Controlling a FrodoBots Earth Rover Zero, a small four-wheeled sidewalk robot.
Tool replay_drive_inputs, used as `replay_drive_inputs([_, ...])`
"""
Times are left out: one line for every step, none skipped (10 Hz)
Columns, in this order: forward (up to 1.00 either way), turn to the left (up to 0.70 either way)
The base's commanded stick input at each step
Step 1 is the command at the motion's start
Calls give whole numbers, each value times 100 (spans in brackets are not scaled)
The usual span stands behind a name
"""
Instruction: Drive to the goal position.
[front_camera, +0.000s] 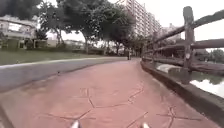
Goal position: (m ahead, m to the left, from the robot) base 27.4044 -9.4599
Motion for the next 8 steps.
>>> replay_drive_inputs([70, -29])
replay_drive_inputs([70, -28])
replay_drive_inputs([70, -18])
replay_drive_inputs([70, 0])
replay_drive_inputs([70, 0])
replay_drive_inputs([70, 0])
replay_drive_inputs([70, 0])
replay_drive_inputs([70, 0])
